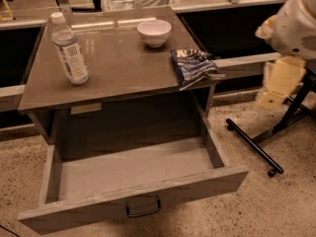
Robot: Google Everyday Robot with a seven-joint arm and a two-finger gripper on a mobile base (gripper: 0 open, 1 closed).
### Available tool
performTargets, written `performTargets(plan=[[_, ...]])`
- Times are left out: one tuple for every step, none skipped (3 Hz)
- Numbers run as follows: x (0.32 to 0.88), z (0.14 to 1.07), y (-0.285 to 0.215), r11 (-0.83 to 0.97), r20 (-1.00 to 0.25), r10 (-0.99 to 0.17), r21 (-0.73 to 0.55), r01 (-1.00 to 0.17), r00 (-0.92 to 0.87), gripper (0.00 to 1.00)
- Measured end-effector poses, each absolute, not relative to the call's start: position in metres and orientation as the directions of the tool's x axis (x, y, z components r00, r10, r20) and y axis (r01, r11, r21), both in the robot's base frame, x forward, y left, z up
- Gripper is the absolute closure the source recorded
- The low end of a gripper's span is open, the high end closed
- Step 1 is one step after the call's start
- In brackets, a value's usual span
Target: Place blue chip bag into top drawer
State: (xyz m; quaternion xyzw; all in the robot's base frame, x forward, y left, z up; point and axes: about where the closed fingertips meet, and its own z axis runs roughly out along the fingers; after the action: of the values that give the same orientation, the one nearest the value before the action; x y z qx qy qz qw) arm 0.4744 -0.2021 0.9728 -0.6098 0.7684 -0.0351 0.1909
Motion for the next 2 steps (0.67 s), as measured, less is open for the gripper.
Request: performTargets(plan=[[0.539,0.950,-0.173,0.196,-0.261,-0.960,-0.367,-0.909,-0.101,0.00],[0.601,0.918,-0.157,0.150,-0.275,-0.961,-0.448,-0.881,-0.024,0.00]])
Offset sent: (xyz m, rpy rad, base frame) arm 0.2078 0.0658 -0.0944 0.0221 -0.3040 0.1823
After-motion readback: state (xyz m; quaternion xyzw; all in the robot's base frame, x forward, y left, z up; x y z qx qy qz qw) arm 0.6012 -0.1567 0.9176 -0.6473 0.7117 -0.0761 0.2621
